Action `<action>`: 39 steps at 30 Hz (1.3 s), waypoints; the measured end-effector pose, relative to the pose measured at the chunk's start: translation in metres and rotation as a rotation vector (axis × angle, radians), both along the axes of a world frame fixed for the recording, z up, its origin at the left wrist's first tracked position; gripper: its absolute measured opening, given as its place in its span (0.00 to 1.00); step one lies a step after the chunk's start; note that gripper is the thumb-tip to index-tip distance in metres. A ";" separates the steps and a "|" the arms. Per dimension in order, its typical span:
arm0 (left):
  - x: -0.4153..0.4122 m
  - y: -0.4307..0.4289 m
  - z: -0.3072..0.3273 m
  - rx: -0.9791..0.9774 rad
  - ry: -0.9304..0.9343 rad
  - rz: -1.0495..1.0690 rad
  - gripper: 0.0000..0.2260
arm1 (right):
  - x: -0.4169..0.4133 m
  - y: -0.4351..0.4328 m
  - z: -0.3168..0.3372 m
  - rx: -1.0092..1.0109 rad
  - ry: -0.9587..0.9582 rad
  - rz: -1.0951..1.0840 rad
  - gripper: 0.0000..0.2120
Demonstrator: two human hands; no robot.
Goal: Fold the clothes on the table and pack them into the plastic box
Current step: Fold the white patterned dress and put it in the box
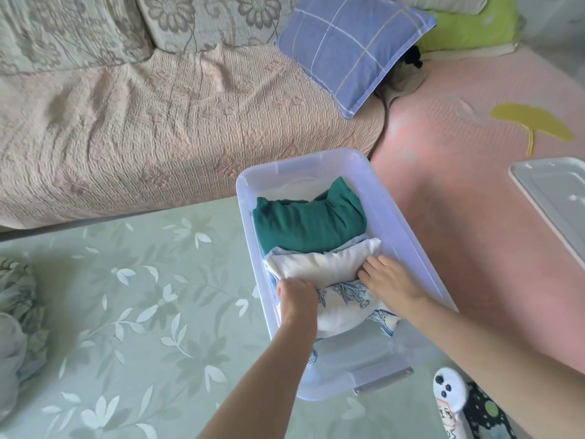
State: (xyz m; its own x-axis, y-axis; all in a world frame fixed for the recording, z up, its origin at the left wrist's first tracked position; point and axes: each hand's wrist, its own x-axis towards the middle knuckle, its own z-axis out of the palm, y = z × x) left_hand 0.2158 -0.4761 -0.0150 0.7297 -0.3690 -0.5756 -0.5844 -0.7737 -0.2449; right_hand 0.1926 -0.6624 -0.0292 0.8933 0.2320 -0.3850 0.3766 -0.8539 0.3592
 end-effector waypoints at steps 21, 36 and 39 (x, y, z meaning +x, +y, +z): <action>-0.044 -0.004 -0.008 -0.033 0.452 0.100 0.19 | -0.021 0.007 -0.018 0.339 0.594 -0.734 0.16; -0.046 0.000 0.020 -0.309 0.115 0.148 0.18 | -0.024 0.003 0.018 0.445 0.246 -0.609 0.11; -0.037 0.004 0.011 -0.244 0.022 0.122 0.27 | -0.025 0.012 0.016 0.291 0.031 -0.212 0.19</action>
